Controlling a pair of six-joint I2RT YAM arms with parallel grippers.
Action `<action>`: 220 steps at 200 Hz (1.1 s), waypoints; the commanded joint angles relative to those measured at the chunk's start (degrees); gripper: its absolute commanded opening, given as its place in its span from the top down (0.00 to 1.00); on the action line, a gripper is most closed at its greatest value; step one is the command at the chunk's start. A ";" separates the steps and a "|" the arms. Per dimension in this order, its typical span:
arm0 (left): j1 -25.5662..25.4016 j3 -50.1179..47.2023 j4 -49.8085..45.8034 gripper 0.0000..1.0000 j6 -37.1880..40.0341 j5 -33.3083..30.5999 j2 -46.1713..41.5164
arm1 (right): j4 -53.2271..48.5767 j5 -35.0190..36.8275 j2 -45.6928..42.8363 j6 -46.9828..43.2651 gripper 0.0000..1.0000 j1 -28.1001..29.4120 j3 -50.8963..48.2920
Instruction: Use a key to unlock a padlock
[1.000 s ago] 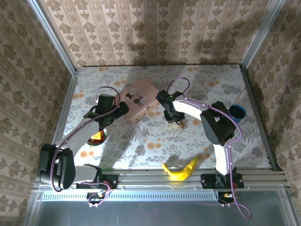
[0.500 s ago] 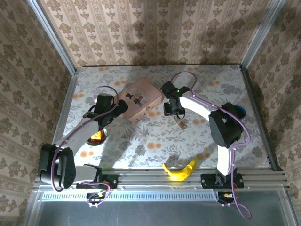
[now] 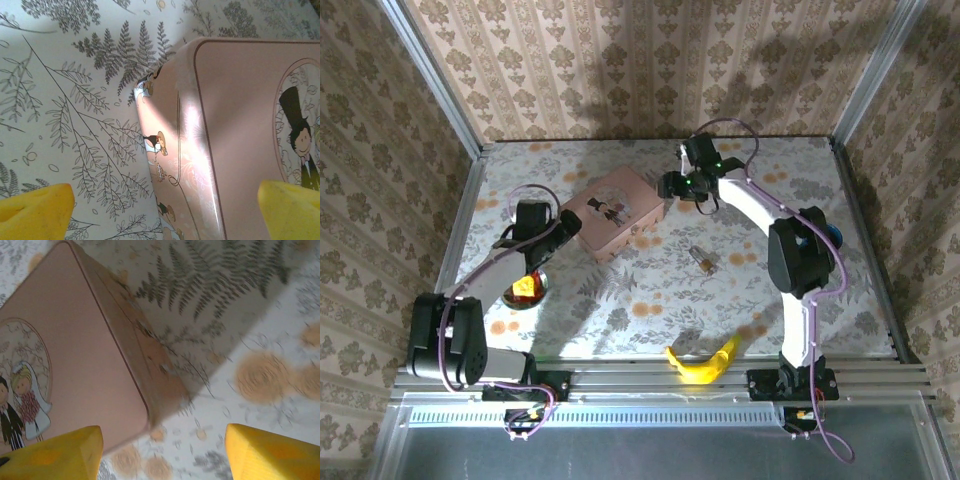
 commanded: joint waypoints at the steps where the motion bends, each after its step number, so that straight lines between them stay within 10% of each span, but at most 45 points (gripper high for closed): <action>1: 0.58 2.00 2.71 0.06 -0.56 3.33 2.18 | 0.12 -3.55 4.74 -2.42 0.33 0.30 5.67; 54: 0.67 4.88 6.48 0.18 -0.71 7.72 8.10 | -1.30 -9.00 11.68 -1.35 0.39 0.08 12.27; 113: -0.96 12.15 7.87 0.37 2.55 12.87 15.35 | 7.94 -10.93 2.54 3.60 0.45 0.17 -4.32; 220: -5.34 29.91 10.21 0.37 4.08 20.08 31.38 | 15.44 -5.10 -12.37 12.64 0.45 0.70 -26.29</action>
